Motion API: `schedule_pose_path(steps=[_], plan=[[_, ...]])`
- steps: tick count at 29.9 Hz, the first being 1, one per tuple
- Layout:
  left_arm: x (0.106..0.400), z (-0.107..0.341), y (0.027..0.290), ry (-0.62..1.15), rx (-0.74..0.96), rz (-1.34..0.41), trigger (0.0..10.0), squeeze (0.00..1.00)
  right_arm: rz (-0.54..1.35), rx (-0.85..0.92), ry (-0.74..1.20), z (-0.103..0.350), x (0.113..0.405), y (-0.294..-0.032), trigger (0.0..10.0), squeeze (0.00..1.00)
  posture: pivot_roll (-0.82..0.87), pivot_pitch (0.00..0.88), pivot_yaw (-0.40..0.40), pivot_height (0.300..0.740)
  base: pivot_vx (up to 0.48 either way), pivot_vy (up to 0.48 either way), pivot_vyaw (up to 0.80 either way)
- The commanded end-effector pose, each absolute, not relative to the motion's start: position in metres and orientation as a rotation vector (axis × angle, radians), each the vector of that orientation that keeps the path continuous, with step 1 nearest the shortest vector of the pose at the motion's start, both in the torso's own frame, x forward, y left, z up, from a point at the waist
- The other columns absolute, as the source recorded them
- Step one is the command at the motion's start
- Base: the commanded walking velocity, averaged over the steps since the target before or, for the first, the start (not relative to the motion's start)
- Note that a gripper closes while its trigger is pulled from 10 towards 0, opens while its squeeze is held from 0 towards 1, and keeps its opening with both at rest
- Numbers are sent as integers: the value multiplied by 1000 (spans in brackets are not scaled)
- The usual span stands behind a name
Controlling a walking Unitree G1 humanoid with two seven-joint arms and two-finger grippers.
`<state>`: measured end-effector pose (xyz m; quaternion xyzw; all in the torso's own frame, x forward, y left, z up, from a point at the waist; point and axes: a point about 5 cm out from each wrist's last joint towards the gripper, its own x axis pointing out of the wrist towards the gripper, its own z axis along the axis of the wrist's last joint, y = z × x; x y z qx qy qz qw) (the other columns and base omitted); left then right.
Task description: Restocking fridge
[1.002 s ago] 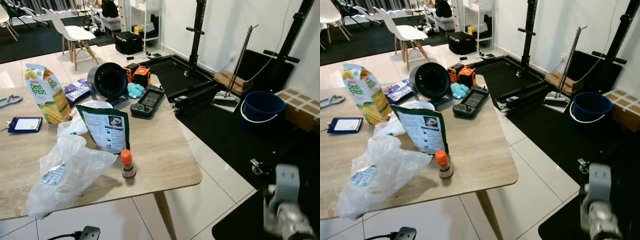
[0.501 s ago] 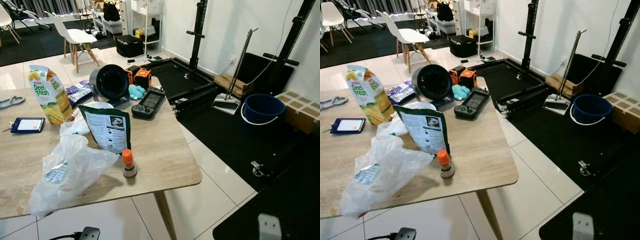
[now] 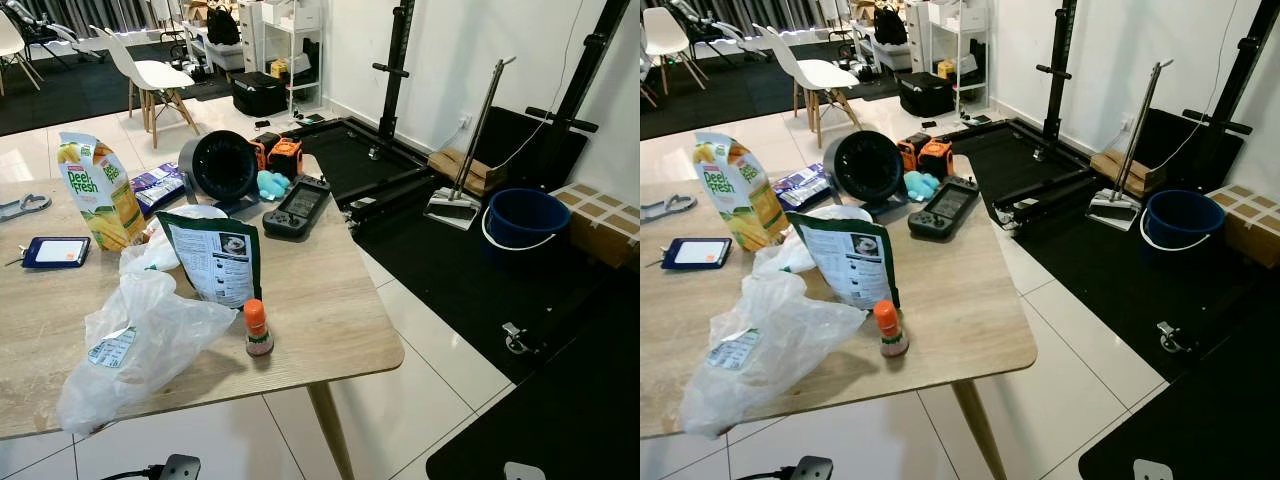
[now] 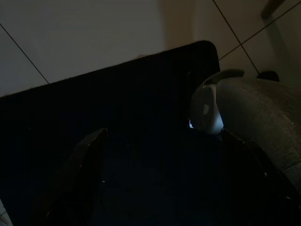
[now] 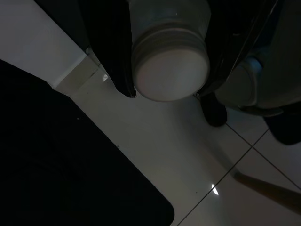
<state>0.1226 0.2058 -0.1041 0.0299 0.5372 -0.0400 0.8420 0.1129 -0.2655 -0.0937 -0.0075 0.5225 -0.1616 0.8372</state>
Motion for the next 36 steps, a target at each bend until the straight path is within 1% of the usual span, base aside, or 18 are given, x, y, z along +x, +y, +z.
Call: schedule_pose_path(steps=[1,19,36], plan=[[118,-106,204,1155,49,-74,10000,0,-314,-22,1110,-94,115,-261,10000,0,71,0,1,740,0,0,-519],[117,-106,204,1160,52,-78,10000,0,-279,-44,1126,-96,115,-258,10000,0,72,0,-2,740,0,0,-769],[114,-108,200,1180,38,-90,10000,0,-258,-47,1138,-98,113,-253,10000,0,71,0,4,740,0,0,0]])
